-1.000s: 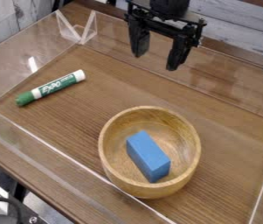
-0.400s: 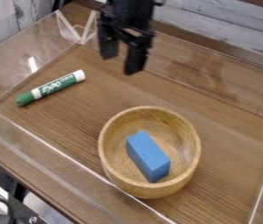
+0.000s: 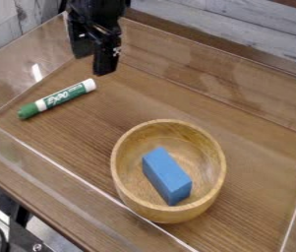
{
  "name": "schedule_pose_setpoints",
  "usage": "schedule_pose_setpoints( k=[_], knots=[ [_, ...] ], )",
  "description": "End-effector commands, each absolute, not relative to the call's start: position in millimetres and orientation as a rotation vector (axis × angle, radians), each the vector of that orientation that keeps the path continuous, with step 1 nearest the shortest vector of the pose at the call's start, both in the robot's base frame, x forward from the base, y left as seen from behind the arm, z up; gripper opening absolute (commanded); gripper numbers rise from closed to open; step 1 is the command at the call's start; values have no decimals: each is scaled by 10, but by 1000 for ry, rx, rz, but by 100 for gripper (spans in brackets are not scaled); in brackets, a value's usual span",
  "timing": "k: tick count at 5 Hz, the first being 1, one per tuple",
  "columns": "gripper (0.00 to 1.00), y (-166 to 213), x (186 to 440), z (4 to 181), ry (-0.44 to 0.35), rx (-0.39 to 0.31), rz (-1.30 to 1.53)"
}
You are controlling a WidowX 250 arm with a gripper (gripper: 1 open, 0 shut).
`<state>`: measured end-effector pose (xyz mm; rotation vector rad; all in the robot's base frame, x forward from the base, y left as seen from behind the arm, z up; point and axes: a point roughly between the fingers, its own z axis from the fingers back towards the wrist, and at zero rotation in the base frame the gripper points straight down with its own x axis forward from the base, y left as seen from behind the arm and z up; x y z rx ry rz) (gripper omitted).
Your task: Put the green marker in the brown bowl
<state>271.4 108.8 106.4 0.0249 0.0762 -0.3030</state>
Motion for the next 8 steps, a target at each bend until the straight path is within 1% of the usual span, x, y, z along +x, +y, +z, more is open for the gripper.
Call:
schedule_pose_setpoints(
  k=[1,5,7,8],
  knots=[
    [100,1214,2738,1146,34,58,-323],
    [100,1679,2742,848,14,75,-352],
    [100,1867,2751,647,-2,72,-374],
    [100,1912,2748,599,-10,62,-400]
  ],
)
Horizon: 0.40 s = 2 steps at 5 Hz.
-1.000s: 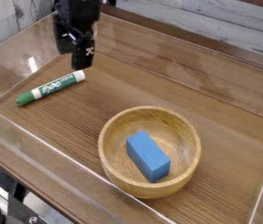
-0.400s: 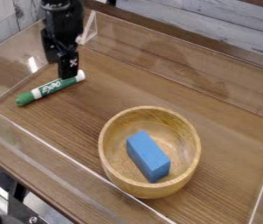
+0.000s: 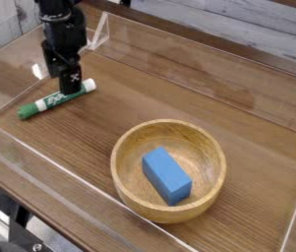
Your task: Put the green marker in the brown bowl
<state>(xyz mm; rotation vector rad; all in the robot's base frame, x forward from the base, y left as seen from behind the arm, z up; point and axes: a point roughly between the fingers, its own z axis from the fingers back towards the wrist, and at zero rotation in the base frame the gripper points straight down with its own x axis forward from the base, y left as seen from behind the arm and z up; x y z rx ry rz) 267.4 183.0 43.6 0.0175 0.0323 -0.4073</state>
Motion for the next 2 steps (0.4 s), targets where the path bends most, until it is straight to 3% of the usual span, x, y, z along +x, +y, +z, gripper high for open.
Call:
schedule_pose_setpoints(
  k=[1,2],
  knots=[
    [100,1927,2746,577,-22,41,-411],
    [100,1931,2744,547,-35,21,-411]
  ],
)
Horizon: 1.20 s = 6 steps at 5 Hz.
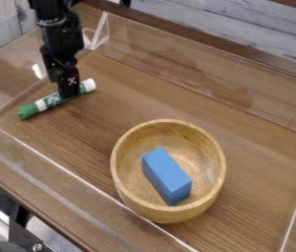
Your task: Put the green marker in the brown bowl
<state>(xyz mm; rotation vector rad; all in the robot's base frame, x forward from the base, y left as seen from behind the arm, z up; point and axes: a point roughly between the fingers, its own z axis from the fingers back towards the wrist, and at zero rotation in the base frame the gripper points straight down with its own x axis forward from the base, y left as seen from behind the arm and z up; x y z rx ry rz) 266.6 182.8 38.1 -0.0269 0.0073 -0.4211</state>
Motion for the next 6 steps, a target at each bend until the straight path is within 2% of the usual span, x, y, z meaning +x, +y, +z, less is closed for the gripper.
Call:
schedule_pose_setpoints(
  k=[1,5,6],
  knots=[
    [100,1928,2738,526,-46,5,-405],
    [100,1882,2719,541,-64,-70,-361],
    [100,1889,2730,470,-64,-78,-367]
  ],
)
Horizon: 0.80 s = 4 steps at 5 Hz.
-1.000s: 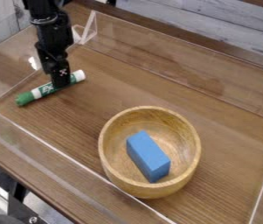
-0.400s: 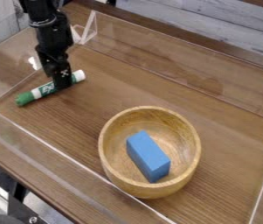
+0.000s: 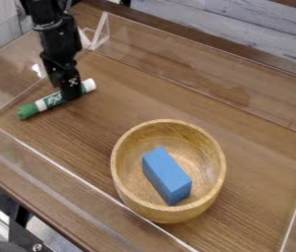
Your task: Put the green marker in the brown bowl
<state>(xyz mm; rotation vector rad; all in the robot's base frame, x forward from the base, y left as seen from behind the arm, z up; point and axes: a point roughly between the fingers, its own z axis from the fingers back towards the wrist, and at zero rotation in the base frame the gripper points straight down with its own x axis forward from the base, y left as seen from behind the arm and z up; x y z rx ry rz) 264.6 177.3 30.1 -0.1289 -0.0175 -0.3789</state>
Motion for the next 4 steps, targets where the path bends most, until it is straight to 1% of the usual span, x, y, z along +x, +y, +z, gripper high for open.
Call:
schedule_pose_setpoints(
  k=[1,2,4],
  knots=[
    [0,1891,2740,418,-63,-83,-372],
    [0,1879,2752,441,-61,-81,-372],
    [0,1822,2756,630,-50,-74,-356]
  ],
)
